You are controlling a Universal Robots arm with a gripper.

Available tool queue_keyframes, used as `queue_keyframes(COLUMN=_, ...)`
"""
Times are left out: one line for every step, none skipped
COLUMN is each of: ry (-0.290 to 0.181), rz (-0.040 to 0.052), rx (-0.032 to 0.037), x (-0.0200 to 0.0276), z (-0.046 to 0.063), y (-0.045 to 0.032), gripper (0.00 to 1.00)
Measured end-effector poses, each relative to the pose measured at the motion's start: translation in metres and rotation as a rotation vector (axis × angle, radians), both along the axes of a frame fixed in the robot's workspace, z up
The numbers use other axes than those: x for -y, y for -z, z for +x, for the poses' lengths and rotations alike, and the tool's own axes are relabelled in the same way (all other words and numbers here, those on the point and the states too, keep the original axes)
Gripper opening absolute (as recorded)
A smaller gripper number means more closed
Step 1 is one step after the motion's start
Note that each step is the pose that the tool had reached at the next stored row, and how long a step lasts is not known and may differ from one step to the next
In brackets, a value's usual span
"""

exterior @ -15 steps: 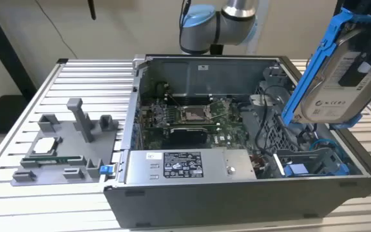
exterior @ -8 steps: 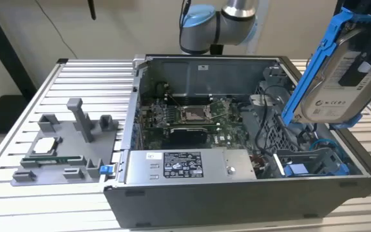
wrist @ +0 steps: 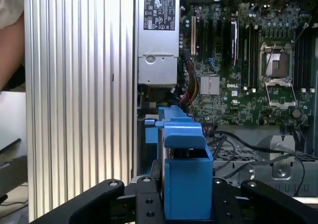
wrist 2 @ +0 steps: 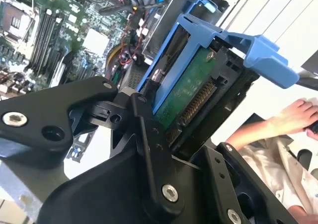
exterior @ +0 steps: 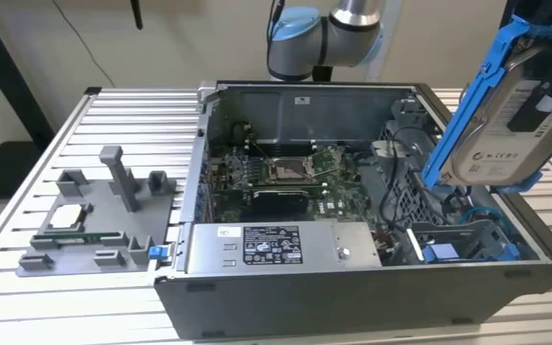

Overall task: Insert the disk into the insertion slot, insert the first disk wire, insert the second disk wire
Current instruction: 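Insert the disk into the insertion slot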

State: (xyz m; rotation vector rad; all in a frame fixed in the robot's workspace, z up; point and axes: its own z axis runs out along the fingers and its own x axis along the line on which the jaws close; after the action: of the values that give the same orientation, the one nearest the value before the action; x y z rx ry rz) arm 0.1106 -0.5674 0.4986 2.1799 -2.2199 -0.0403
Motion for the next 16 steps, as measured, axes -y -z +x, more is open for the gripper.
queue_keyframes(ry=0.000, rz=0.0001, rx=-0.0001, x=0.0006, z=0.001, y=0.0005, gripper=0.00)
queue_keyframes(ry=0.000, rz=0.0000, rx=-0.0001, x=0.0012, z=0.002, y=0.0010, gripper=0.00)
queue_keyframes(ry=0.000, rz=0.0002, rx=-0.0001, x=0.0016, z=0.003, y=0.0017, gripper=0.00)
queue_keyframes(ry=0.000, rz=0.0002, rx=-0.0002, x=0.0021, z=0.004, y=0.0022, gripper=0.00)
queue_keyframes(ry=0.000, rz=-0.0002, rx=-0.0002, x=0.0027, z=0.004, y=0.0027, gripper=0.00)
queue_keyframes(ry=0.000, rz=-0.0001, rx=-0.0002, x=0.0033, z=0.005, y=0.0034, gripper=0.00)
queue_keyframes(ry=0.000, rz=0.0001, rx=-0.0002, x=0.0039, z=0.006, y=0.0042, gripper=0.00)
queue_keyframes(ry=0.000, rz=0.0001, rx=-0.0002, x=0.0045, z=0.006, y=0.0051, gripper=0.00)
queue_keyframes(ry=0.000, rz=-0.0001, rx=-0.0002, x=0.0051, z=0.006, y=0.0060, gripper=0.00)
queue_keyframes(ry=0.000, rz=-0.0001, rx=-0.0002, x=0.0057, z=0.007, y=0.0068, gripper=0.00)
queue_keyframes(ry=0.000, rz=-0.0002, rx=-0.0002, x=0.0064, z=0.007, y=0.0077, gripper=0.00)
queue_keyframes(ry=0.000, rz=-0.0002, rx=-0.0002, x=0.0071, z=0.007, y=0.0087, gripper=0.00)
queue_keyframes(ry=0.000, rz=0.0001, rx=-0.0002, x=0.0078, z=0.008, y=0.0098, gripper=0.00)
queue_keyframes(ry=0.000, rz=0.0003, rx=-0.0002, x=0.0084, z=0.008, y=0.0109, gripper=0.00)
queue_keyframes(ry=0.000, rz=0.0001, rx=-0.0002, x=0.0091, z=0.009, y=0.0119, gripper=0.00)
queue_keyframes(ry=0.000, rz=0.0000, rx=-0.0002, x=0.0097, z=0.009, y=0.0129, gripper=0.00)
